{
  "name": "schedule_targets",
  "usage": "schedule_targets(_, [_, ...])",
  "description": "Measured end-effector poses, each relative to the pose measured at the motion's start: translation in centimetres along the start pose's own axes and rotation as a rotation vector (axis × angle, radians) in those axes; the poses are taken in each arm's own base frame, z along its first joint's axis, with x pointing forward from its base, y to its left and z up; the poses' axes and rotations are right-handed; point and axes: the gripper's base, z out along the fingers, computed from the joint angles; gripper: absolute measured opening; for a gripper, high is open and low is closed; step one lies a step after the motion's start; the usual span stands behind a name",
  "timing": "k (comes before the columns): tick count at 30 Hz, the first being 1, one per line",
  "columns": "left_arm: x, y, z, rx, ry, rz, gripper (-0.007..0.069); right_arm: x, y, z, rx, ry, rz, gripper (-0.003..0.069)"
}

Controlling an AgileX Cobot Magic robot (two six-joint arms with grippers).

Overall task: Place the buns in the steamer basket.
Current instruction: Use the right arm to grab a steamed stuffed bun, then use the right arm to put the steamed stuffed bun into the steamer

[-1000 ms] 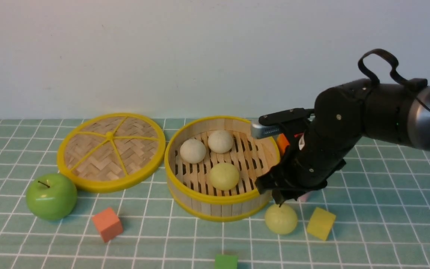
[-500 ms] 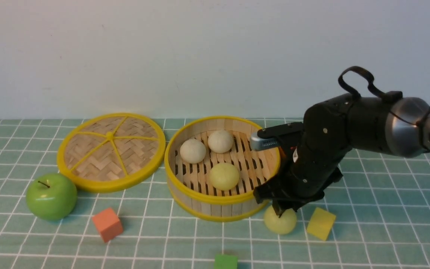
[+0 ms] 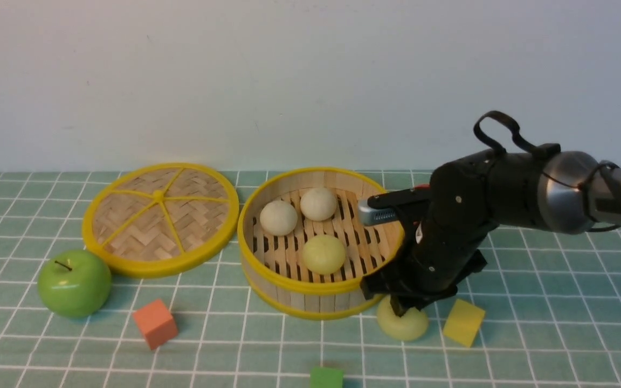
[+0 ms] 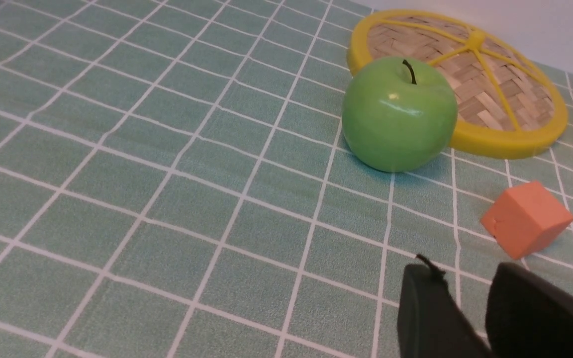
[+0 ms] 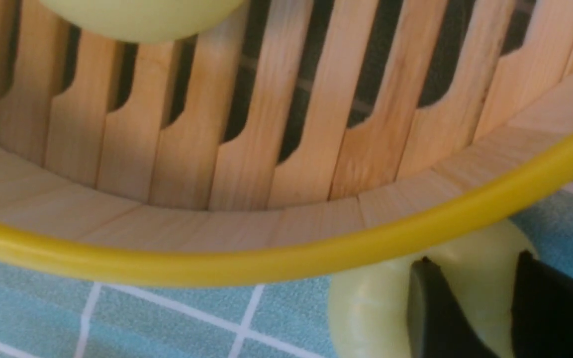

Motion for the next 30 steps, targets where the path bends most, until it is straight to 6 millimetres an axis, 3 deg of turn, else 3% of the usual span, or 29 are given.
schedule_targets(3, [0.0,0.0,0.0,0.0,0.0,0.0,0.0186,0.0,0.0,0.0,0.001,0.005,0.0,0.005])
schedule_targets(5, [0.0,0.0,0.0,0.0,0.0,0.0,0.0186,0.1,0.0,-0.2,0.001,0.013,0.001,0.0008])
schedule_targets(9, [0.0,0.0,0.0,0.0,0.0,0.0,0.0193,0.4,0.2,-1.3,-0.008,0.043,0.008,0.0001])
schedule_targets(11, [0.0,0.0,0.0,0.0,0.0,0.0,0.0195,0.6,0.3,-2.5,-0.018,0.056,0.001,0.0001])
schedule_targets(13, [0.0,0.0,0.0,0.0,0.0,0.0,0.0197,0.6,0.6,-5.1,-0.028,0.062,-0.017,0.0001])
schedule_targets(14, [0.0,0.0,0.0,0.0,0.0,0.0,0.0197,0.6,0.6,-5.2,-0.029,0.064,-0.017,0.0001])
schedule_targets(18, [0.0,0.0,0.0,0.0,0.0,0.0,0.0202,-2.0,0.8,-9.2,-0.07,-0.087,-0.008,0.0001])
schedule_targets(21, [0.0,0.0,0.0,0.0,0.0,0.0,0.0206,-4.1,0.6,-10.3,-0.089,-0.217,0.004,0.0001])
schedule_targets(25, [0.0,0.0,0.0,0.0,0.0,0.0,0.0209,-5.5,0.7,-8.7,-0.109,-0.299,0.024,0.0001])
schedule_targets(30, [0.0,0.0,0.0,0.0,0.0,0.0,0.0216,-6.1,0.5,-4.1,-0.099,-0.27,0.035,0.0001])
